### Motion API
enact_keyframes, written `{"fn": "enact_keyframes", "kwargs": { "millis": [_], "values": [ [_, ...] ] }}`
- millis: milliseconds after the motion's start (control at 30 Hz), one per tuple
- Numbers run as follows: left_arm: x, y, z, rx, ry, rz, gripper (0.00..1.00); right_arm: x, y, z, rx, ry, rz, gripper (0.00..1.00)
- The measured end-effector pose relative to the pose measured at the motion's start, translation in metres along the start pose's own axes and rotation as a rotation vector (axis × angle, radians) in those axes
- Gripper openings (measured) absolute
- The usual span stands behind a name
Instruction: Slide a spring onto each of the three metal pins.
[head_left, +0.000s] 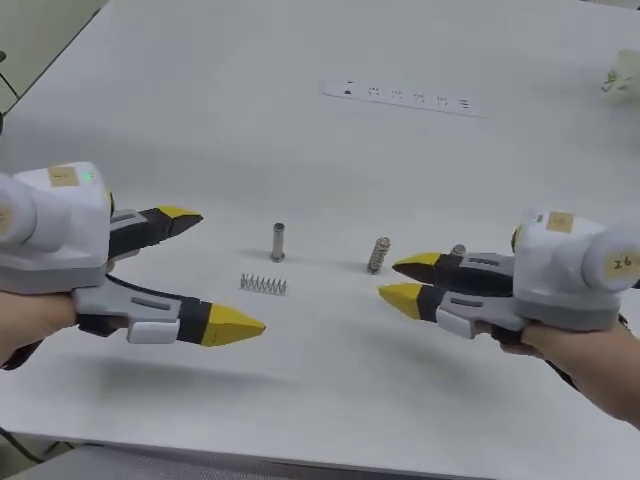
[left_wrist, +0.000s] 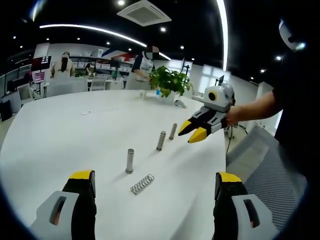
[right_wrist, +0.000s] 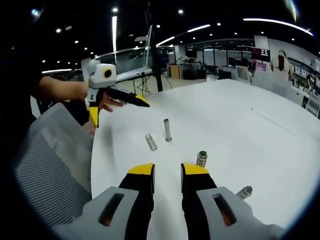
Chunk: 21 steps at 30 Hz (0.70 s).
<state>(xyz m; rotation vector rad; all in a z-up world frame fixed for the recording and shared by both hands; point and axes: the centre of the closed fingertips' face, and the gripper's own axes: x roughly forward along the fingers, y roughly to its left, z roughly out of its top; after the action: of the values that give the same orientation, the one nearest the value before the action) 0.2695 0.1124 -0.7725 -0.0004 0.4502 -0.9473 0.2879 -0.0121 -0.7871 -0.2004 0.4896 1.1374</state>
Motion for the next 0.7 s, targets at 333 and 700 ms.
{"fn": "enact_keyframes", "kwargs": {
  "millis": [333,700],
  "values": [
    [-0.001,0.001,-0.001,-0.001,0.004,0.003,0.97,0.033,0.016,0.019,-0.066,0.007,0.07,0.19],
    [-0.002,0.002,-0.003,-0.008,0.002,0.004,0.97,0.069,0.039,0.026,-0.117,0.031,0.139,0.18]
  ]
}}
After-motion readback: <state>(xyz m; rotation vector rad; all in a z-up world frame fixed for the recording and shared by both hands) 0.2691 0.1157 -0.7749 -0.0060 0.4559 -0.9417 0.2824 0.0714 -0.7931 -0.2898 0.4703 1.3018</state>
